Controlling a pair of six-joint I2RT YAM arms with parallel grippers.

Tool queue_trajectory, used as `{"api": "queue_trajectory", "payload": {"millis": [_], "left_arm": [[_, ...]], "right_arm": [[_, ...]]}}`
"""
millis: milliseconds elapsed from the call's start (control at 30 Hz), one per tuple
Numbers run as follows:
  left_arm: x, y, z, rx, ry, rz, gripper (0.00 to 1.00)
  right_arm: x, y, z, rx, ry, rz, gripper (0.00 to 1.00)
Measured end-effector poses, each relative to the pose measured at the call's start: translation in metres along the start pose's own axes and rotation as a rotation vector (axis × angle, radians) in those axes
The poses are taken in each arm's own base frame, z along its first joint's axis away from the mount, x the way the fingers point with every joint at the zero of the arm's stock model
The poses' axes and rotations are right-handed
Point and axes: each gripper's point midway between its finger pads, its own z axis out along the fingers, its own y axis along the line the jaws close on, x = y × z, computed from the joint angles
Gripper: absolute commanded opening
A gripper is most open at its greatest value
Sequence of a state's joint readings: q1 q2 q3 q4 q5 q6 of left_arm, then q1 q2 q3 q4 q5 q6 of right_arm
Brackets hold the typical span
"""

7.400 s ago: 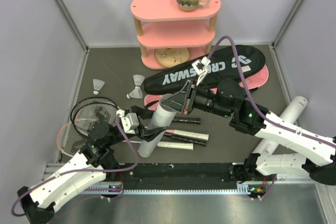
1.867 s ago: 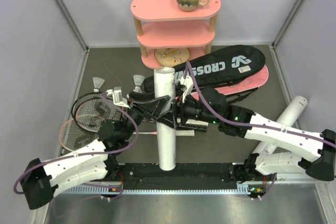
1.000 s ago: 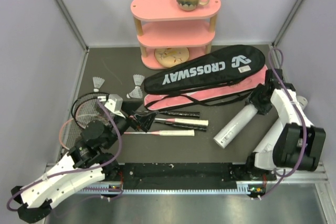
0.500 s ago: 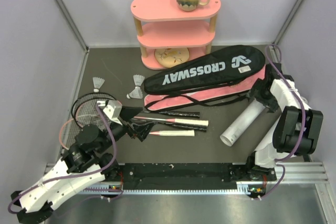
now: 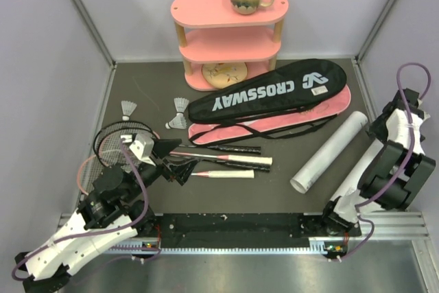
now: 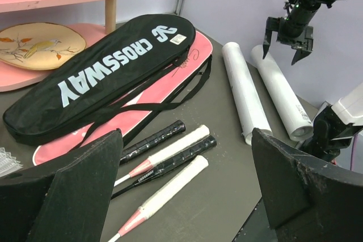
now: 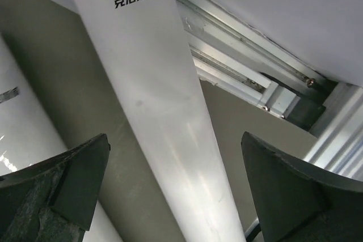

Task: Pack up the badminton gear
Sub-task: Open the lid of the shuttle tube.

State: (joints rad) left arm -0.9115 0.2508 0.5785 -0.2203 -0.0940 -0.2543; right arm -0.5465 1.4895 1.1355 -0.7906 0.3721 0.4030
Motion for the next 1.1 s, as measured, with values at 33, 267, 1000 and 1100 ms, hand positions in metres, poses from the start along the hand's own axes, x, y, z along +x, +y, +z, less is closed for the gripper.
{"api": "queue_trajectory", "payload": {"millis": [33, 267, 1000, 1100], "left_arm": [[0.0, 0.0, 0.0, 0.0, 0.0, 0.0, 0.99], [0.002, -0.001, 0.001, 0.003, 0.009, -0.001, 0.99], [0.018, -0.003, 0.011, 0.007, 0.076, -0.024, 0.98], [0.016, -0.003, 0.014, 0.001, 0.077, -0.033, 0.98]], "right_arm": [[0.002, 0.0, 0.007, 0.002, 0.018, -0.004, 0.95], [0.019, 0.021, 0.06, -0.032, 0.156, -0.07, 0.9], [-0.021, 0.036, 0.001, -0.188, -0.131, -0.079, 0.44], [-0.038, 0.054, -0.058, -0.276, -0.309, -0.134, 0.37]]}}
